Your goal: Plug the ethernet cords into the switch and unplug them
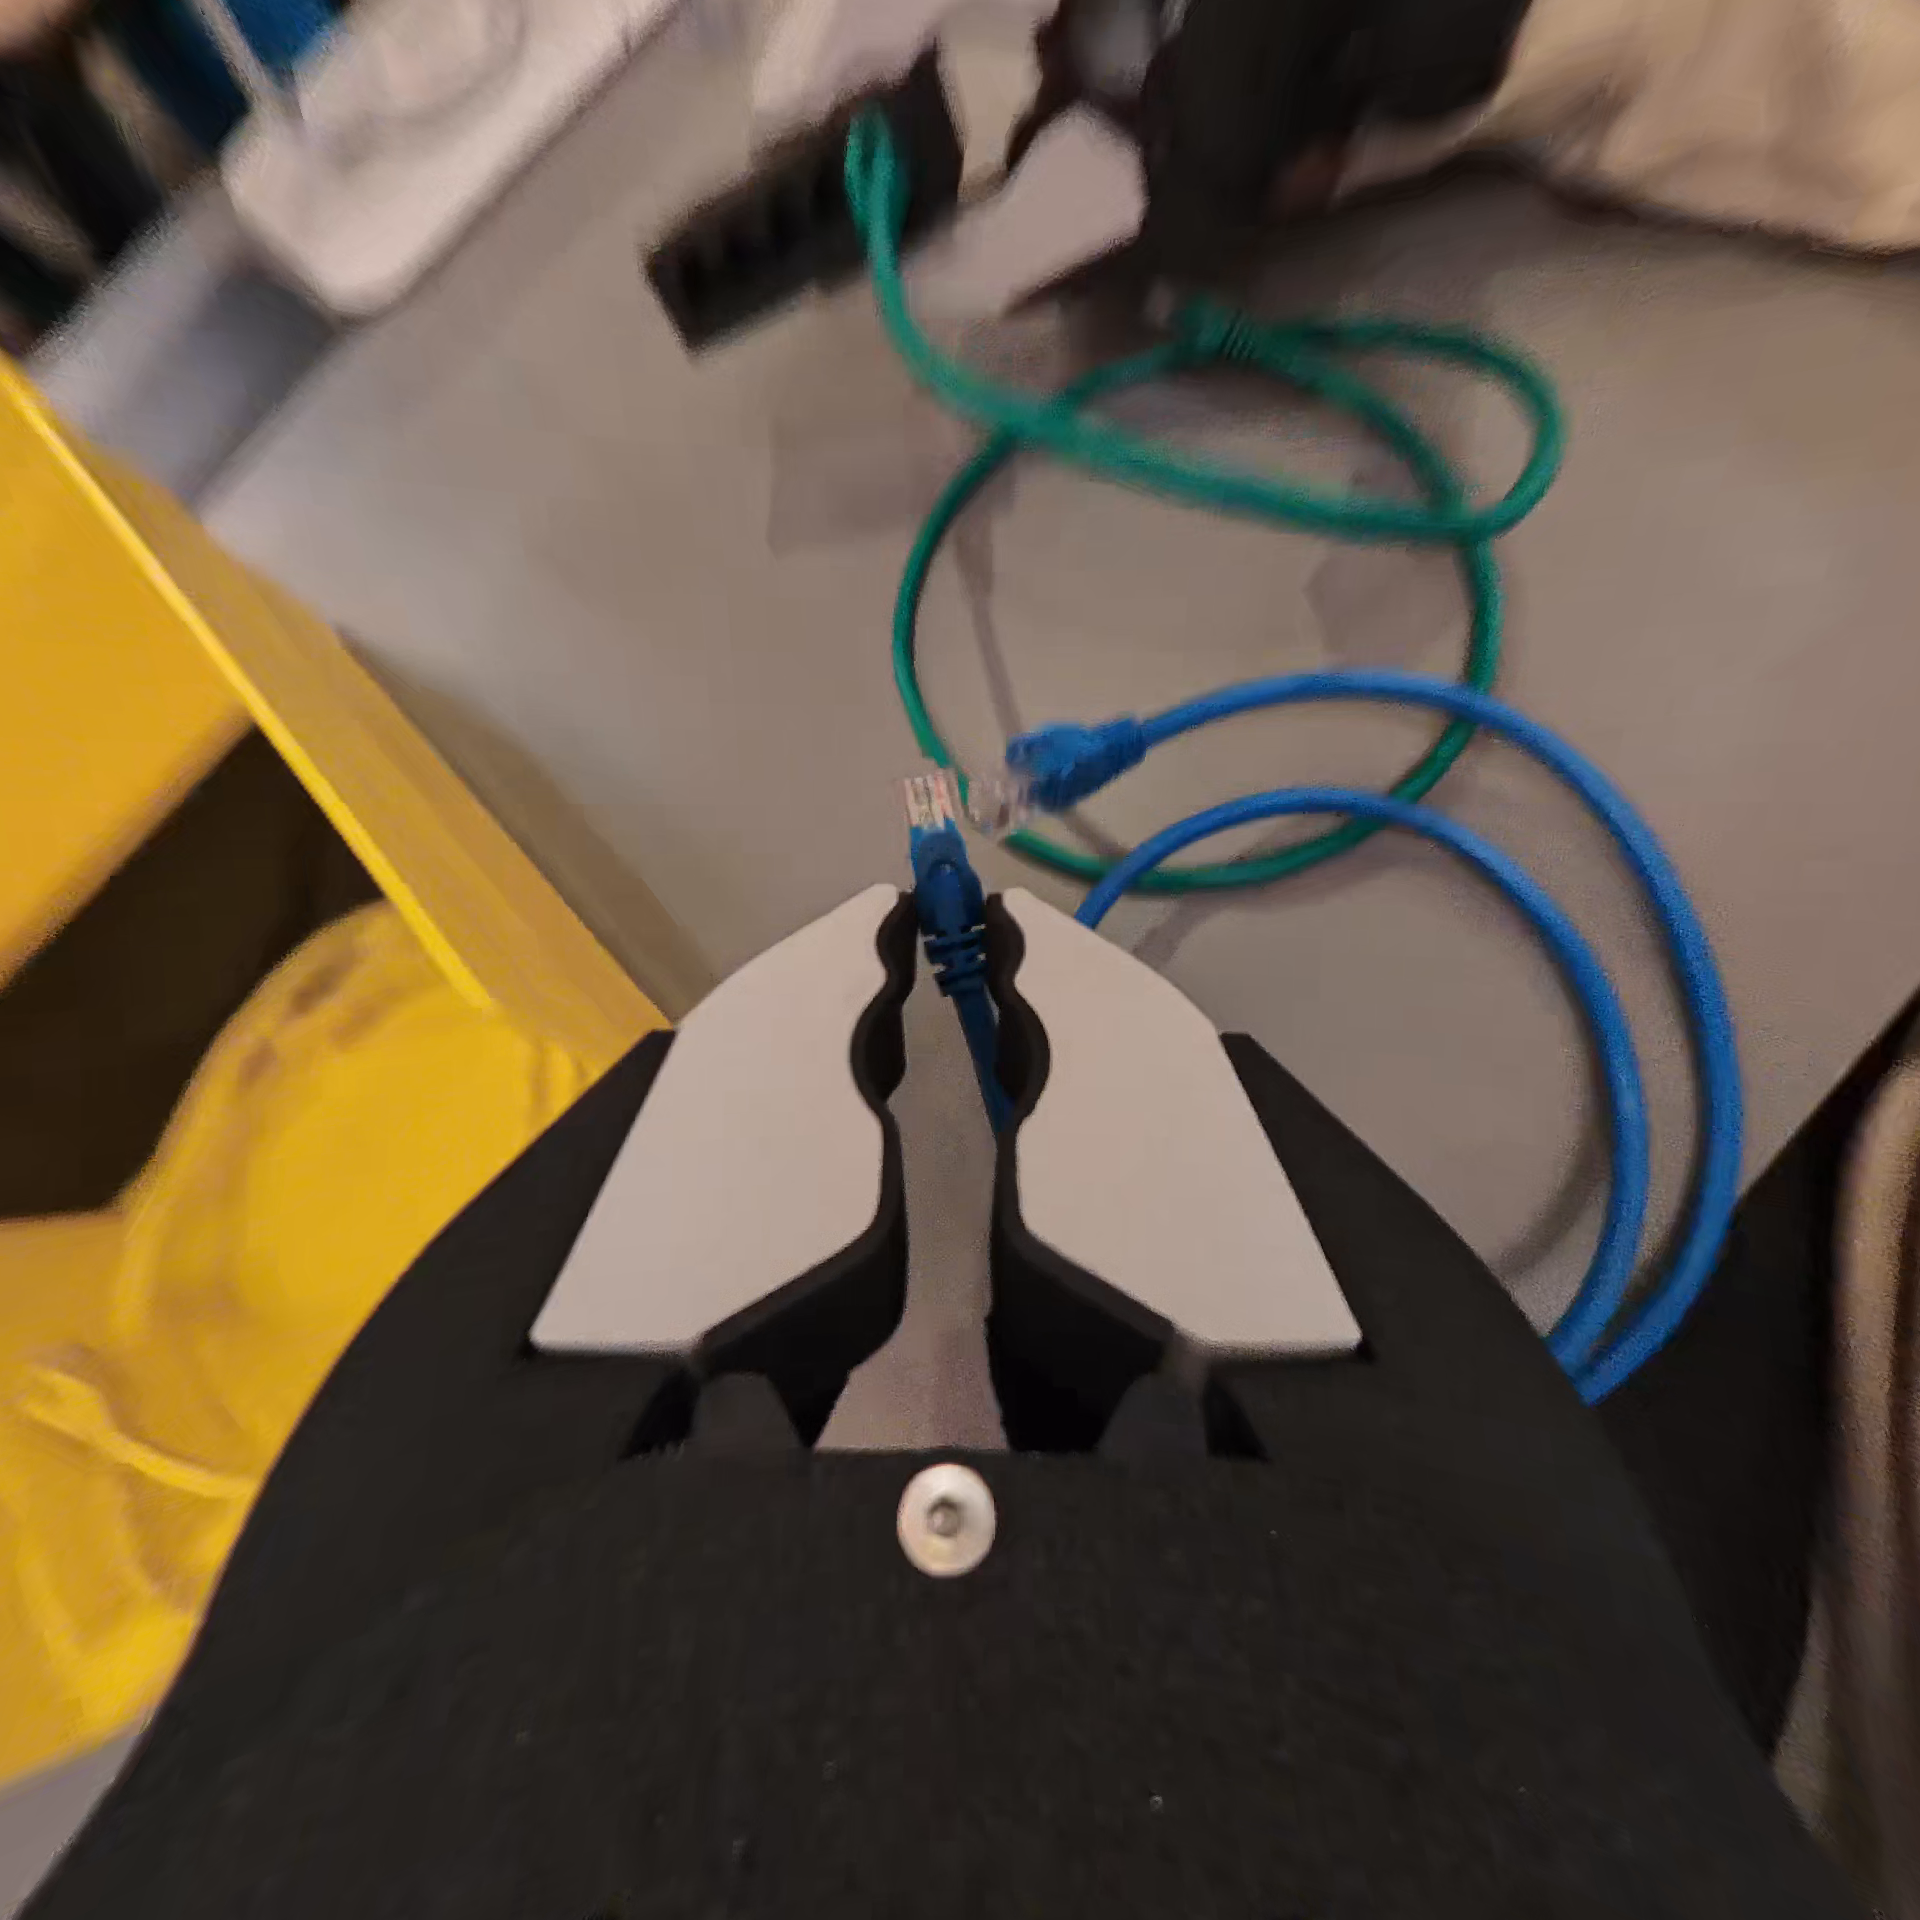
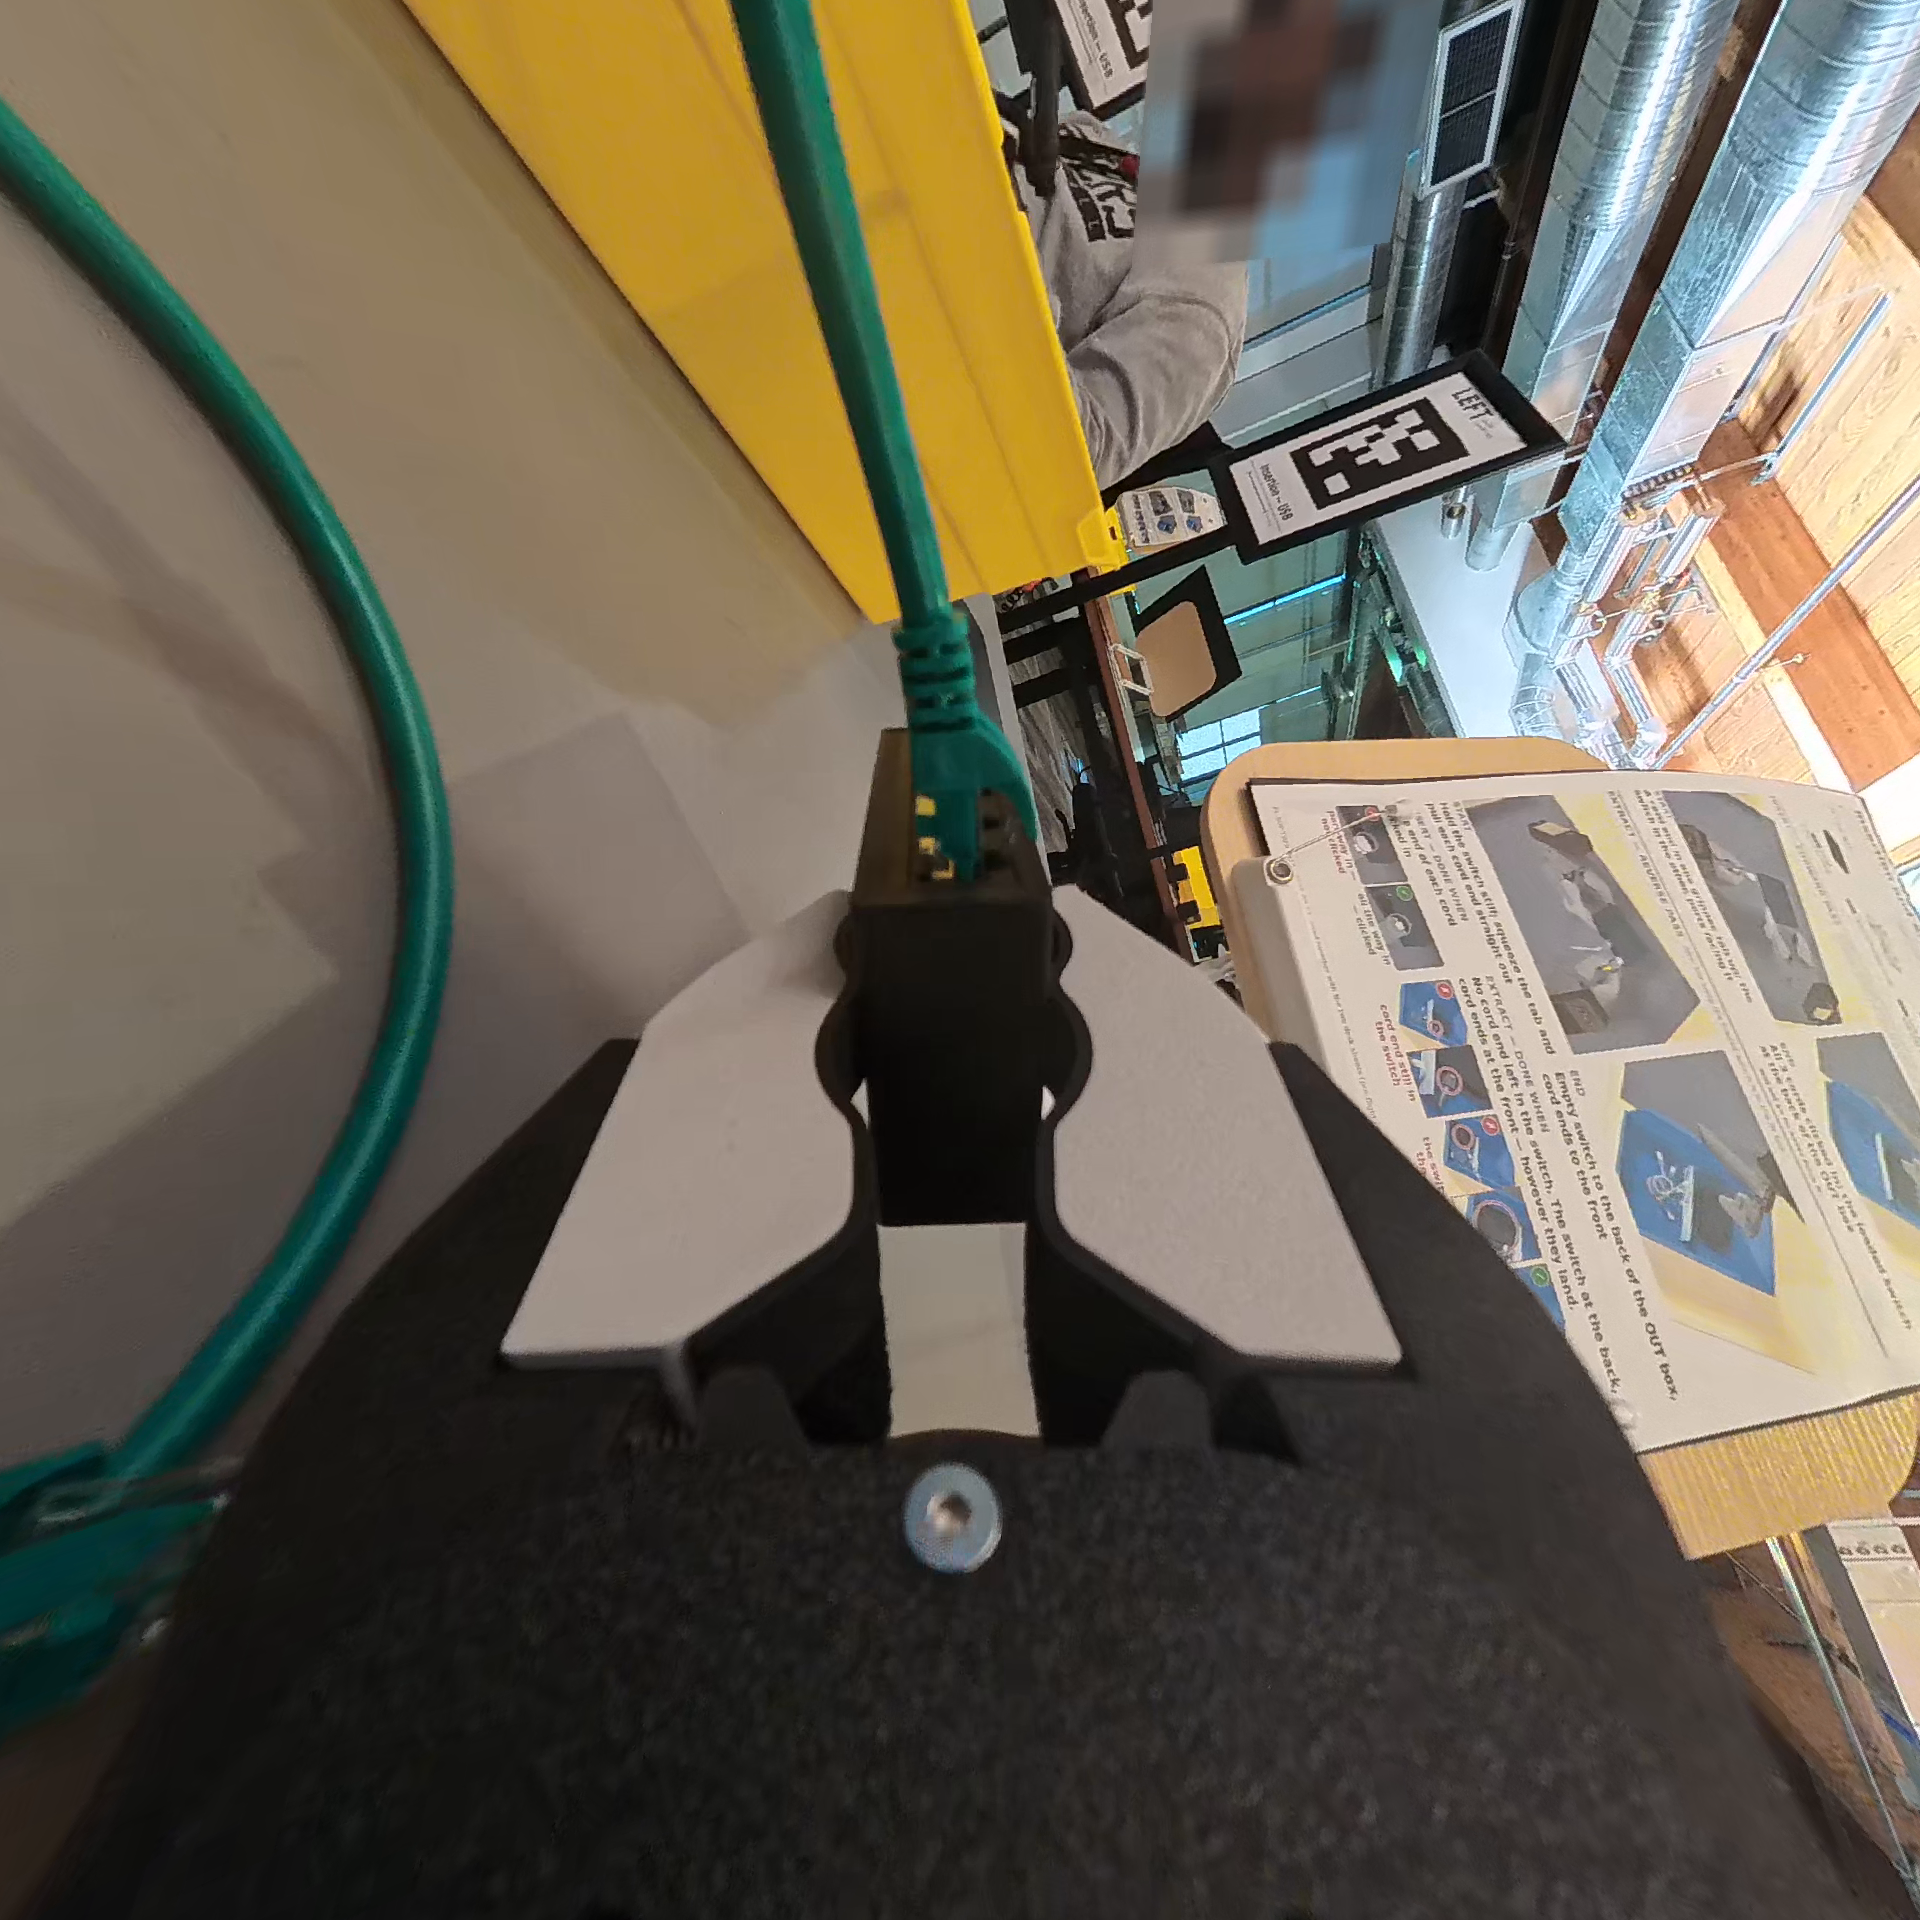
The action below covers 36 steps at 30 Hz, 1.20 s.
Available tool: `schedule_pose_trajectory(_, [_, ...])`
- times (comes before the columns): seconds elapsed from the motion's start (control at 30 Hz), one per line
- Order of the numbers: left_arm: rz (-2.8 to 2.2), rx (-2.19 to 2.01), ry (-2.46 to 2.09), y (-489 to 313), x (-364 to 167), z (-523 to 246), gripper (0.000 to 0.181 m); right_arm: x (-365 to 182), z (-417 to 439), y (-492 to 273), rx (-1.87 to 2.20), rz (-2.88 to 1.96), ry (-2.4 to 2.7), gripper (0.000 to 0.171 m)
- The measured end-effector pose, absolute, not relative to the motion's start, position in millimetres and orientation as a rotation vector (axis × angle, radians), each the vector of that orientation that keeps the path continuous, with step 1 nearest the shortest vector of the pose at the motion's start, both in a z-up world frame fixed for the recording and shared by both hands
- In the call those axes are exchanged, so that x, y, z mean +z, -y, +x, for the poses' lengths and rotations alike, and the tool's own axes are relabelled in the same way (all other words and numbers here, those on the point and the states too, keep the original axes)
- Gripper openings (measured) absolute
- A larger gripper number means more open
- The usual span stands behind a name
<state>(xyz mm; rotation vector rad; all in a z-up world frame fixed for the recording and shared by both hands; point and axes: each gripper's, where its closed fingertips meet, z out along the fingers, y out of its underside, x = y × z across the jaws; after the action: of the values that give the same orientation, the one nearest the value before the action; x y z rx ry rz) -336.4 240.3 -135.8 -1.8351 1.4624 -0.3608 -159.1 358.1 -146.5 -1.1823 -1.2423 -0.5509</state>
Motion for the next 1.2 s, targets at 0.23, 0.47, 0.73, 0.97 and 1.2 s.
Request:
schedule_pose_trajectory(0.23, [-1.776, -0.366, -1.692, -260.0, -70.9, -302.1, 0.012, -129.5, -157.6, -354.2, -0.591, -1.108, 1.180, 0.029])
schedule_pose_trajectory(0.47, [-2.015, -0.457, -1.790, -298.6, -104.5, -236.9, 0.012, -120.1, -165.5, -344.1, -0.608, -1.013, 1.179, 0.029])
schedule_pose_trajectory(0.73, [-2.014, -0.421, -1.880, -301.9, -121.2, -200.4, 0.012, -125.4, -171.0, -343.1, -0.641, -0.987, 1.223, 0.029])
schedule_pose_trajectory(0.97, [-2.028, -0.397, -1.913, -302.9, -127.1, -200.8, 0.012, -125.5, -171.5, -343.3, -0.642, -0.987, 1.225, 0.029])
schedule_pose_trajectory(1.2, [-2.050, -0.538, -1.805, -305.3, -123.0, -194.3, 0.011, -121.7, -167.9, -343.8, -0.618, -1.002, 1.195, 0.029])
